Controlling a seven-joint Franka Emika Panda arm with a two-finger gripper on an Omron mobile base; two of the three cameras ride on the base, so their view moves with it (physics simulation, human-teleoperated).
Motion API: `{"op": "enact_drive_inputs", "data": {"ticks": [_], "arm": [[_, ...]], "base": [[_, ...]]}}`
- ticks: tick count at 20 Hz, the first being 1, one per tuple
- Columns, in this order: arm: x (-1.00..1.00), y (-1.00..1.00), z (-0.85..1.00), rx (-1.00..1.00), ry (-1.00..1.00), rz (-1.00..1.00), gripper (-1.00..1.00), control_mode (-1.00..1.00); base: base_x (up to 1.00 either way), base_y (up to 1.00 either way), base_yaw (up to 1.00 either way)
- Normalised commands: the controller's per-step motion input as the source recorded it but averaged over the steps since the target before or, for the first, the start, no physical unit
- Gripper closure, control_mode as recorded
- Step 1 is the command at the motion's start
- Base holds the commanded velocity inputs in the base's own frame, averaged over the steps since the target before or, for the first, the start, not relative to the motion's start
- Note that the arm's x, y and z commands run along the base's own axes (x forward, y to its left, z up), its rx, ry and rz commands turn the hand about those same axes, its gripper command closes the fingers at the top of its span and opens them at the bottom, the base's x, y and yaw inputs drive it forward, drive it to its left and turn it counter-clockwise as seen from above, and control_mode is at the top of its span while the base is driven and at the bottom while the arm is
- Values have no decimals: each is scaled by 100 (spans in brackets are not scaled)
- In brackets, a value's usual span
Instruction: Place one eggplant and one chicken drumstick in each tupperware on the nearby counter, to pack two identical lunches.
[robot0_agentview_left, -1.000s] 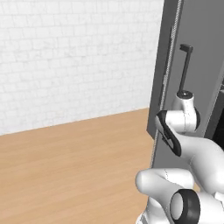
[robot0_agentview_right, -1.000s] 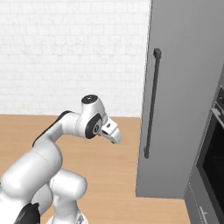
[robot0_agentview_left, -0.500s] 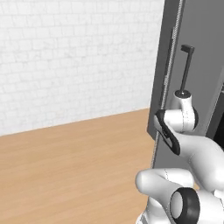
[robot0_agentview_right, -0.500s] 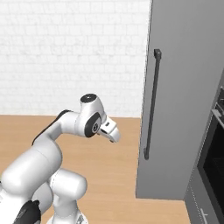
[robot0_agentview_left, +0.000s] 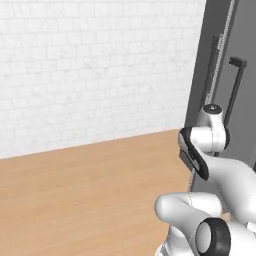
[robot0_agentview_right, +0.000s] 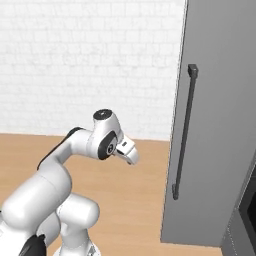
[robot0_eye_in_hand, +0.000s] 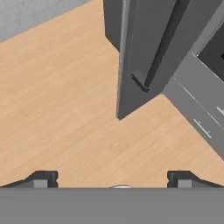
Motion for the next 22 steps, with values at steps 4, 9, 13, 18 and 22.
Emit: {"op": "enact_drive_inputs", "data": {"ticks": [4, 9, 13, 18, 22], "arm": [[0, 0, 0, 0, 0, 0, -100, 100], [0, 0, 0, 0, 0, 0, -100, 100], [0, 0, 0, 0, 0, 0, -100, 100], [0, 0, 0, 0, 0, 0, -100, 100], [0, 0, 0, 0, 0, 0, -100, 100]], "base": [[100, 63, 10], [100, 6, -5], [100, 0, -16], [75, 0, -61], [29, 0, -88]]}}
